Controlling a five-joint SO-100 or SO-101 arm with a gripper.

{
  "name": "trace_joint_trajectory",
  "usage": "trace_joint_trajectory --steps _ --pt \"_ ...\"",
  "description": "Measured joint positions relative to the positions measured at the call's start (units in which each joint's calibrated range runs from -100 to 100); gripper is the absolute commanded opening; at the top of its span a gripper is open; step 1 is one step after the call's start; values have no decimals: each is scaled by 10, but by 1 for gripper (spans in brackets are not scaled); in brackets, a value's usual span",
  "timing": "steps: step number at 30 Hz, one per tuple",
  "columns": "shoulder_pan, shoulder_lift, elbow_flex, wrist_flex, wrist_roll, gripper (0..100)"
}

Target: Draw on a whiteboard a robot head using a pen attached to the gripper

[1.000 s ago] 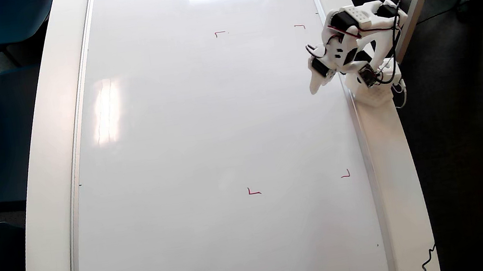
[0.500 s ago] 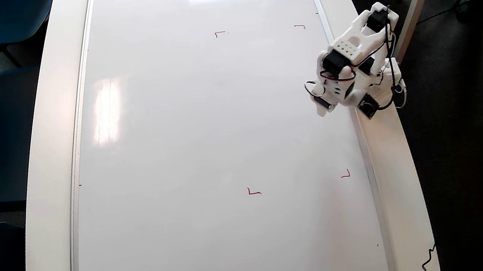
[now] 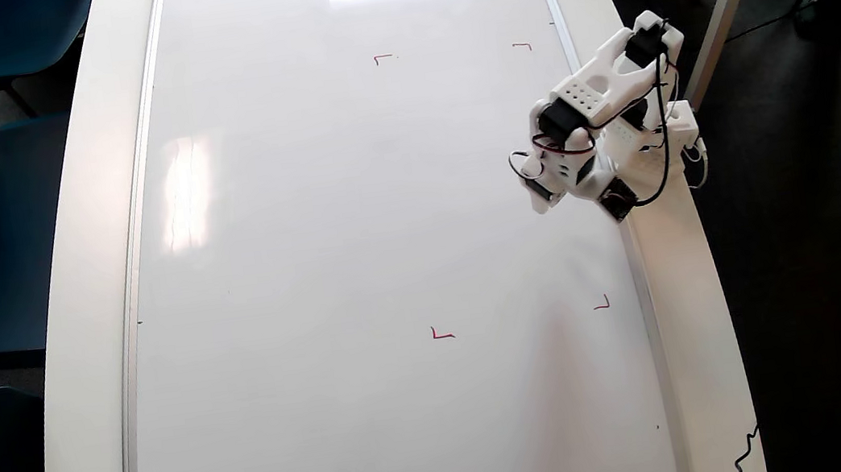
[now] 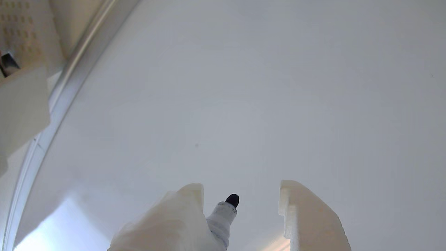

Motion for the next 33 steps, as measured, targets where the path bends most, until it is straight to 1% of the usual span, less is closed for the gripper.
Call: trace_joint_trajectory --steps 4,10,16,24,33 --pt "18 2 27 -46 16 15" --pt "30 8 76 -85 16 15" --pt "22 53 75 -89 16 15" --pt "-27 57 69 -87 16 15" --pt "-31 75 48 -89 16 15"
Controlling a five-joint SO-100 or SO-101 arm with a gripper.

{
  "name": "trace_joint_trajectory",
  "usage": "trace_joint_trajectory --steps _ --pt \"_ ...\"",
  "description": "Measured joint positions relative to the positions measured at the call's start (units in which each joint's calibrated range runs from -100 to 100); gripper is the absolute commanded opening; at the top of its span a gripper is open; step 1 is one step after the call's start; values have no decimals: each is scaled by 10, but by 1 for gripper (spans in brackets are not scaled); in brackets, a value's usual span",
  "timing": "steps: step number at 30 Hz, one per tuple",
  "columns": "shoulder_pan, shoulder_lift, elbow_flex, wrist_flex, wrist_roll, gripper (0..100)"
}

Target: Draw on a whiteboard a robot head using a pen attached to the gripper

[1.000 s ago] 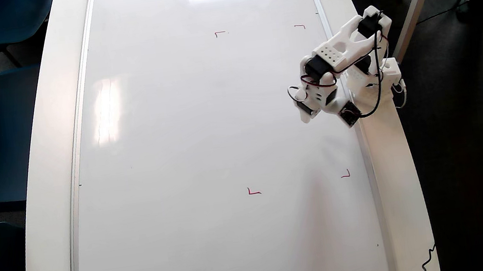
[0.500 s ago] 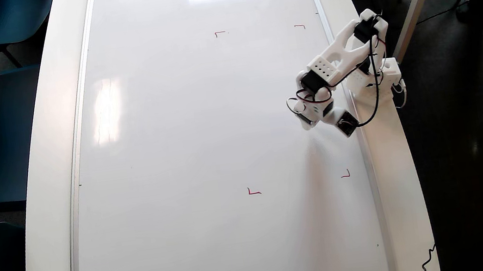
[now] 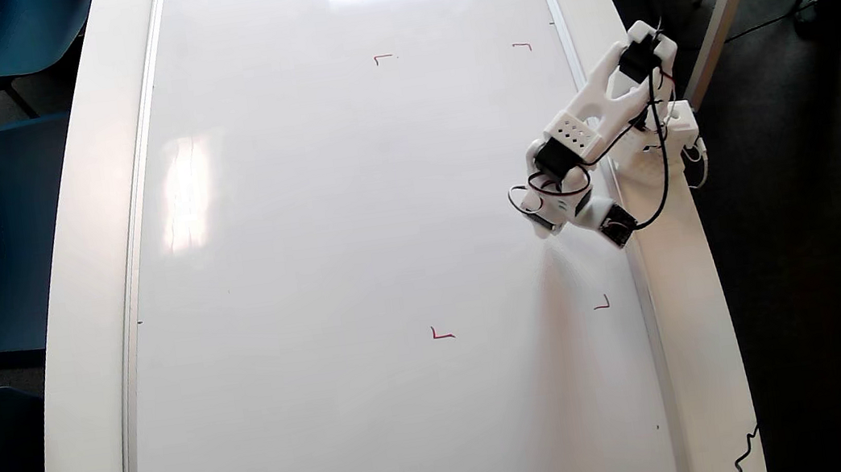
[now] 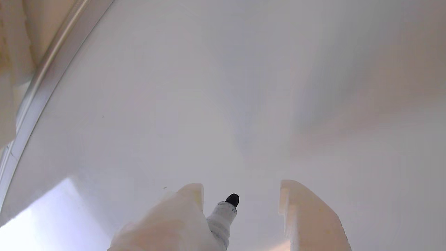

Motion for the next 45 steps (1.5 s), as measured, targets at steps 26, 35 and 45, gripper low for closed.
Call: trace_joint_trajectory --steps 26,35,45 --pt "72 175 -336 -128 69 15" --pt "95 204 -333 -133 72 15" --pt "97 214 -328 -133 68 15"
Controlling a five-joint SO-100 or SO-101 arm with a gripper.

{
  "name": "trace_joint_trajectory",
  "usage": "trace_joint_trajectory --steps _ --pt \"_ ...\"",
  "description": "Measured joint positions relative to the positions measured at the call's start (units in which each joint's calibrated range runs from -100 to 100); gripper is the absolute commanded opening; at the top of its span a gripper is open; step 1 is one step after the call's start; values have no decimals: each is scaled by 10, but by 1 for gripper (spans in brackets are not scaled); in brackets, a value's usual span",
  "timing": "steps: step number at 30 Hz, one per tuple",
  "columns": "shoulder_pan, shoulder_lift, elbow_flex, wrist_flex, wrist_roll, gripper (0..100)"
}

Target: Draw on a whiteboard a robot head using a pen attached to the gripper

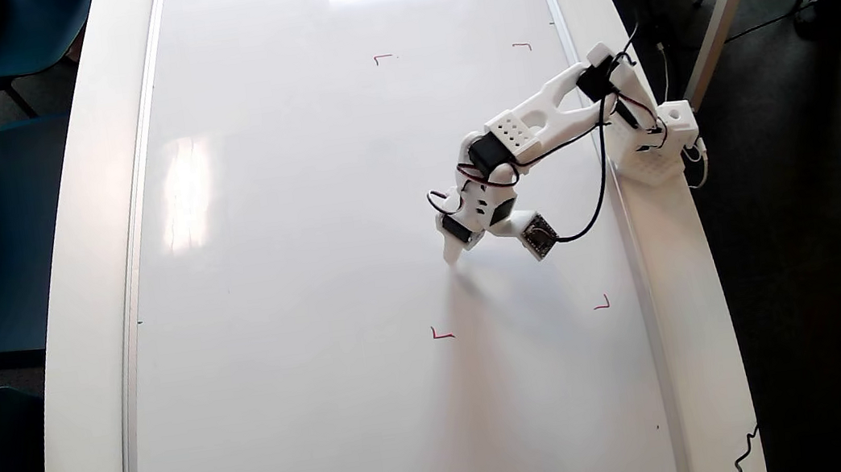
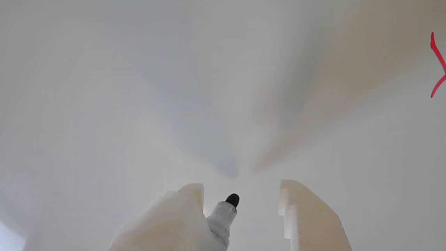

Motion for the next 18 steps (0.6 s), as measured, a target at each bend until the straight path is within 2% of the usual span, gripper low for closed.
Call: trace_joint_trajectory --steps 18 --pt "2 21 -1 21 -14 15"
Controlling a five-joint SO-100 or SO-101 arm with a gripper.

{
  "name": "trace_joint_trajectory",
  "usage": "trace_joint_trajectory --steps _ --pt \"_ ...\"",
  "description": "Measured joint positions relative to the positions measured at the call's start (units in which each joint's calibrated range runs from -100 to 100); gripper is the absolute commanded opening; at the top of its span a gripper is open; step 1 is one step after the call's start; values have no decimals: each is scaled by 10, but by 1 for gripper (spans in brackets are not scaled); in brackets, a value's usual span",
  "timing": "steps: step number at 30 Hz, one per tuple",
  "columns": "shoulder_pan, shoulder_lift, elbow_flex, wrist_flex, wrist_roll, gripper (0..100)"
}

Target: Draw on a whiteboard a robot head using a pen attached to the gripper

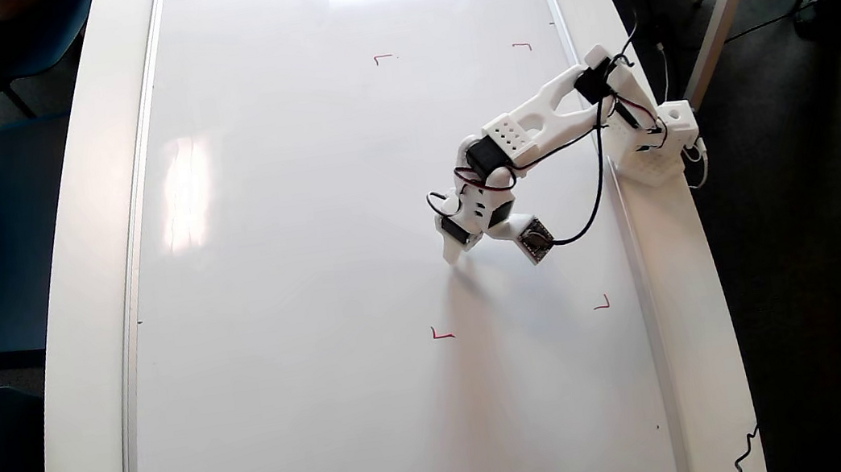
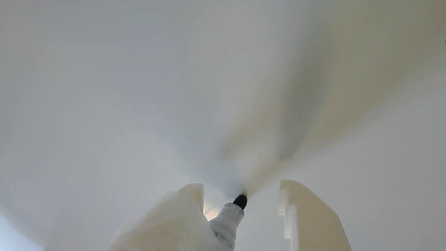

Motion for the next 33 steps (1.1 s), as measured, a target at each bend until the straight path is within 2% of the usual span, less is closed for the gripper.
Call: trace_joint_trajectory --steps 8,25,33 --pt "-4 -18 58 17 -17 15" --pt "-40 -214 396 18 -63 15" --pt "-72 -272 490 19 -91 15"
